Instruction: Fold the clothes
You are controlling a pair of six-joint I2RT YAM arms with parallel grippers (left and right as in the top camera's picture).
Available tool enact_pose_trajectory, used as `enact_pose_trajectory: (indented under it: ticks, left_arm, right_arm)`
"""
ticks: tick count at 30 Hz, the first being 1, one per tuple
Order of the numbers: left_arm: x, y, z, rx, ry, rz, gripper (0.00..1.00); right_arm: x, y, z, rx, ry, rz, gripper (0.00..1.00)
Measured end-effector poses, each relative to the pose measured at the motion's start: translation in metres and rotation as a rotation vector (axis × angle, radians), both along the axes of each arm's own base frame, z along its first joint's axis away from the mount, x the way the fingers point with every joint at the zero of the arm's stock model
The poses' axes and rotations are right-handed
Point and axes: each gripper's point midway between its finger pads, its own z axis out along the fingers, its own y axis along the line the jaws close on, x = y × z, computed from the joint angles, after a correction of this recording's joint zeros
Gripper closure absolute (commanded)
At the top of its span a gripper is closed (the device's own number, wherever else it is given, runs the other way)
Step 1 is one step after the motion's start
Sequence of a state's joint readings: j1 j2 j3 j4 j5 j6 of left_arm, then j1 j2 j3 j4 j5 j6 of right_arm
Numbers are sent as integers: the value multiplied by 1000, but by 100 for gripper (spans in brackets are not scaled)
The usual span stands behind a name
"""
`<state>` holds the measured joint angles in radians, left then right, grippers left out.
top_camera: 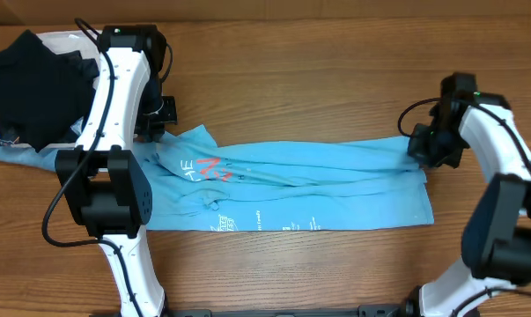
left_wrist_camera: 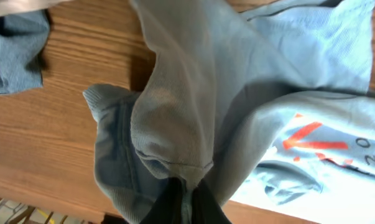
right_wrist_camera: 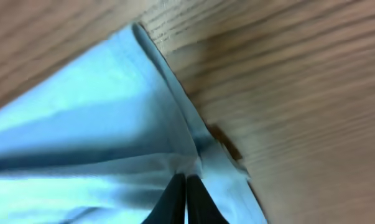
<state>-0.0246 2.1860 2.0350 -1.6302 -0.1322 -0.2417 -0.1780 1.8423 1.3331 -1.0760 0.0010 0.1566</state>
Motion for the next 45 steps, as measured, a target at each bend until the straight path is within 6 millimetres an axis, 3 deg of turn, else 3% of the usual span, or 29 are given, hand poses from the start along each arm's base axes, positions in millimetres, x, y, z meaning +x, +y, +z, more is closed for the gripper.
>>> enact_pose_trajectory:
  ticks: [2, 6, 10, 14, 29, 45]
  left_arm:
    - [0, 0, 1, 0, -4, 0, 96]
    - [-3, 2, 15, 13, -33, 16, 96]
    - [-8, 4, 35, 23, -72, 26, 96]
    - [-10, 4, 41, 28, -85, 37, 96]
    - [-33, 7, -12, 57, 24, 75, 96]
    - [-38, 3, -17, 210, 1, 169, 96]
  right_arm:
    - [-2, -3, 19, -21, -27, -9, 96]
    - [-11, -7, 39, -57, -39, -27, 96]
    - [-21, -10, 42, -71, -11, -35, 96]
    - [-29, -13, 42, -91, 26, -46, 96]
    - [-64, -38, 48, -261, 153, -204, 96]
    - [-81, -58, 58, -405, 193, -334, 96]
